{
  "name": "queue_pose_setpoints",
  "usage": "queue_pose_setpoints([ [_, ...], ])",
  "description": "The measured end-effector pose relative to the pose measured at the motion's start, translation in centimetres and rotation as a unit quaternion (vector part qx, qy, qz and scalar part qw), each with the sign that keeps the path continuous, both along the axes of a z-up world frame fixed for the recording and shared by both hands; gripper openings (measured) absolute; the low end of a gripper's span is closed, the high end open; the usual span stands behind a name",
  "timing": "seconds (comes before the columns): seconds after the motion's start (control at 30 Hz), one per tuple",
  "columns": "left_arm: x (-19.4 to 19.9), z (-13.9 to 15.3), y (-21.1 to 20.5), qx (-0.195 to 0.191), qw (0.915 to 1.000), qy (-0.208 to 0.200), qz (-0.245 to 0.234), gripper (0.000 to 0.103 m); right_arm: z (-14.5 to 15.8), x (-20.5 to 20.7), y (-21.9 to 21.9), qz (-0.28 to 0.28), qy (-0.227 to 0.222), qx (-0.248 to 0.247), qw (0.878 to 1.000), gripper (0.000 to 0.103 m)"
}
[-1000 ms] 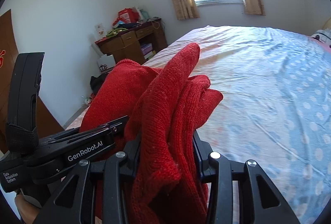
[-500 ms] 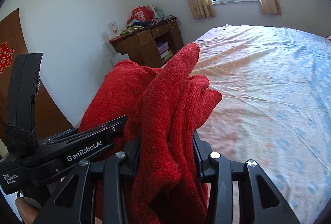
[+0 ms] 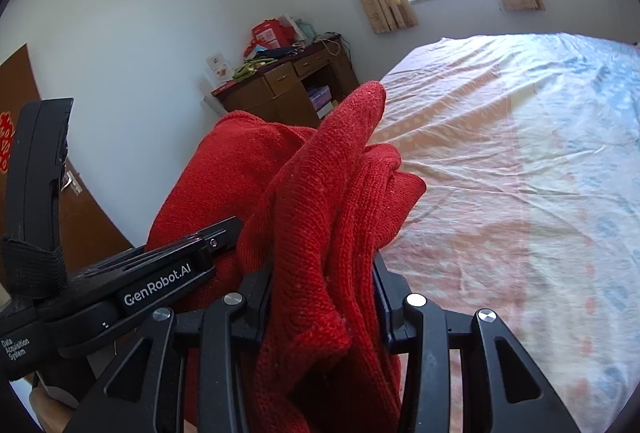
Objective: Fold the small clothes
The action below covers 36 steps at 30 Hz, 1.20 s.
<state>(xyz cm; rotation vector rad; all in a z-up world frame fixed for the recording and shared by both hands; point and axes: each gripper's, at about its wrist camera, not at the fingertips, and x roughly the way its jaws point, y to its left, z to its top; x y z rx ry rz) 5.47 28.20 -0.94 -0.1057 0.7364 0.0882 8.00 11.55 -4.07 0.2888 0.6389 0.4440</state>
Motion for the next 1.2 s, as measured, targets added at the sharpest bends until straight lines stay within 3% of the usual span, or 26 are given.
queue_pose_setpoints([
  [0.2,1.8,-1.2,0.2,0.012,0.9999,0.008,0.000,0.038,-2.1,2.9,0.5,-0.015,0.022,0.005,1.000,0.041],
  [0.4,3.0,-2.8,-0.3,0.052,0.9984,0.023,0.001,0.038,-4.2,4.4,1.4,-0.019,0.040,-0.011,0.999,0.041],
  [0.7,3.6,-4.0,1.2,0.017,0.9989,0.041,0.014,0.042,-6.0,6.4,0.8,-0.003,0.071,0.004,0.997,0.042],
  [0.87,4.1,-4.6,2.2,-0.002,0.9989,0.043,0.021,0.065,-7.0,7.6,-0.8,0.014,0.107,0.054,0.993,0.045],
  [0.93,4.1,-4.8,2.4,-0.010,0.9989,0.041,0.022,0.069,-7.5,8.0,-1.6,0.020,0.121,0.081,0.989,0.046],
  [1.0,4.1,-4.9,2.6,-0.014,0.9989,0.039,0.024,0.071,-7.7,8.0,-1.7,0.026,0.123,0.084,0.988,0.046],
  [1.2,4.2,-5.3,2.9,-0.009,0.9983,0.039,0.042,0.092,-7.8,7.1,-2.7,0.039,0.127,0.090,0.987,0.050],
])
